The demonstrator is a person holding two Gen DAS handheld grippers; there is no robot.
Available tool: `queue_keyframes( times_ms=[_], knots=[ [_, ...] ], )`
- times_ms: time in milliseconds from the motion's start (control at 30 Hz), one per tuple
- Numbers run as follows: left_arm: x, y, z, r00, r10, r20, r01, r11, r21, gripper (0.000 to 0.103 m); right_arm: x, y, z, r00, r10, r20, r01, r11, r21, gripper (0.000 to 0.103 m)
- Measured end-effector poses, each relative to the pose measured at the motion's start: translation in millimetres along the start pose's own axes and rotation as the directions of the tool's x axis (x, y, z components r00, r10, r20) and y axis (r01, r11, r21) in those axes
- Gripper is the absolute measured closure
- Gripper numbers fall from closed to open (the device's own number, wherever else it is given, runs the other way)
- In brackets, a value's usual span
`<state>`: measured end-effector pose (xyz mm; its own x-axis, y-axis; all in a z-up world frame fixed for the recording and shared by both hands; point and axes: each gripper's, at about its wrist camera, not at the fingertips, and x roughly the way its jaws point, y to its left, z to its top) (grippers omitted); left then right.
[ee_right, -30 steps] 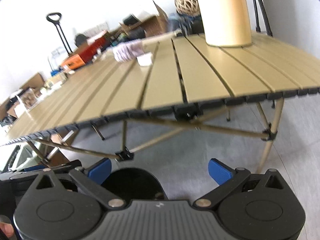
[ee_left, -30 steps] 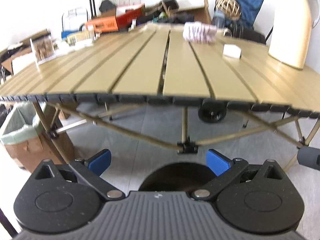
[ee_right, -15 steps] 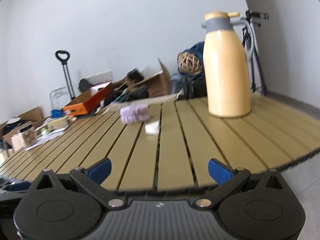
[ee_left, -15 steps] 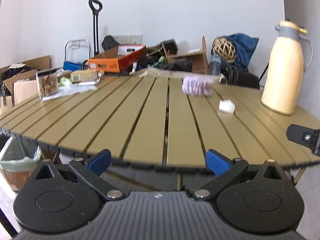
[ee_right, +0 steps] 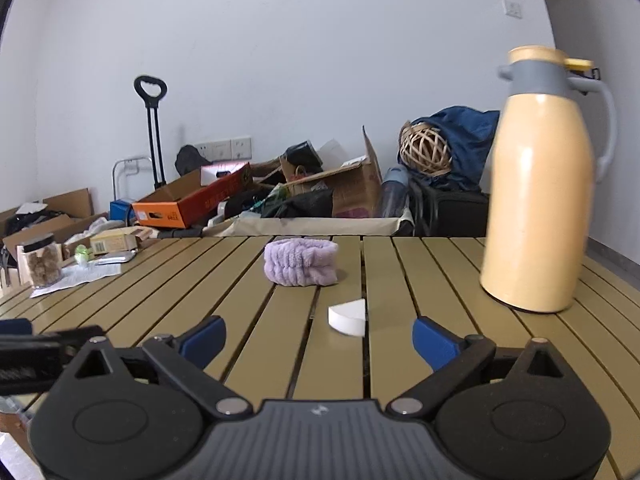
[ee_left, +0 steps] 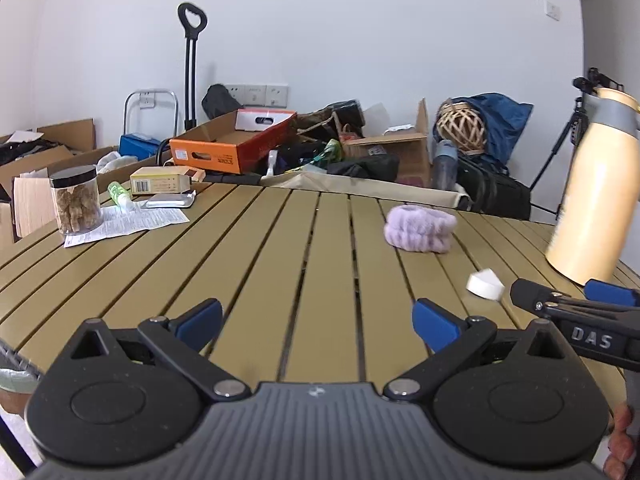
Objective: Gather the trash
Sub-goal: 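Raise both open tools back up to the table, then close the right gripper on the white paper scrap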
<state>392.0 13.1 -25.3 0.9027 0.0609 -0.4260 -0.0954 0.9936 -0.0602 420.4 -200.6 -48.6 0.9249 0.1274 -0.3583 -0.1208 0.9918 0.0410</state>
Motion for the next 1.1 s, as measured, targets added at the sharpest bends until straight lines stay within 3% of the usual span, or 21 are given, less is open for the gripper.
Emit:
queue_keyframes(
  times_ms=[200, 333, 533, 667, 767, 1100],
  knots=[
    [25.7, 17.5, 14.8, 1.0, 0.018, -0.024, -0.019, 0.999, -0.036, 0.0, 73.0, -4.5, 14.1, 0.993, -0.015, -0.116, 0.02, 0.999, 0.041, 0.024],
    [33.9, 27.3, 18.6, 0.999, 0.029, -0.031, -0.03, 0.998, -0.062, 0.0, 113.1, -7.6, 17.0, 0.979, -0.064, -0.192, 0.073, 0.997, 0.04, 0.042],
    [45.6, 32.9, 21.9, 0.998, 0.041, -0.042, -0.044, 0.997, -0.06, 0.0, 144.0, -9.0, 20.2, 0.963, -0.075, -0.258, 0.095, 0.993, 0.067, 0.046],
    [52.9, 37.4, 23.8, 0.998, 0.044, -0.054, -0.048, 0.996, -0.073, 0.0, 150.3, -6.1, 18.4, 0.958, -0.094, -0.27, 0.11, 0.993, 0.045, 0.052],
    [55.9, 39.1, 23.7, 0.997, 0.047, -0.059, -0.052, 0.996, -0.078, 0.0, 152.0, -4.9, 20.2, 0.954, -0.097, -0.283, 0.113, 0.993, 0.038, 0.069],
    [58.7, 34.1, 19.0, 0.996, 0.035, -0.083, -0.041, 0.996, -0.074, 0.0, 129.3, -31.8, 24.3, 0.977, 0.008, -0.212, 0.034, 0.98, 0.194, 0.075]
  ],
)
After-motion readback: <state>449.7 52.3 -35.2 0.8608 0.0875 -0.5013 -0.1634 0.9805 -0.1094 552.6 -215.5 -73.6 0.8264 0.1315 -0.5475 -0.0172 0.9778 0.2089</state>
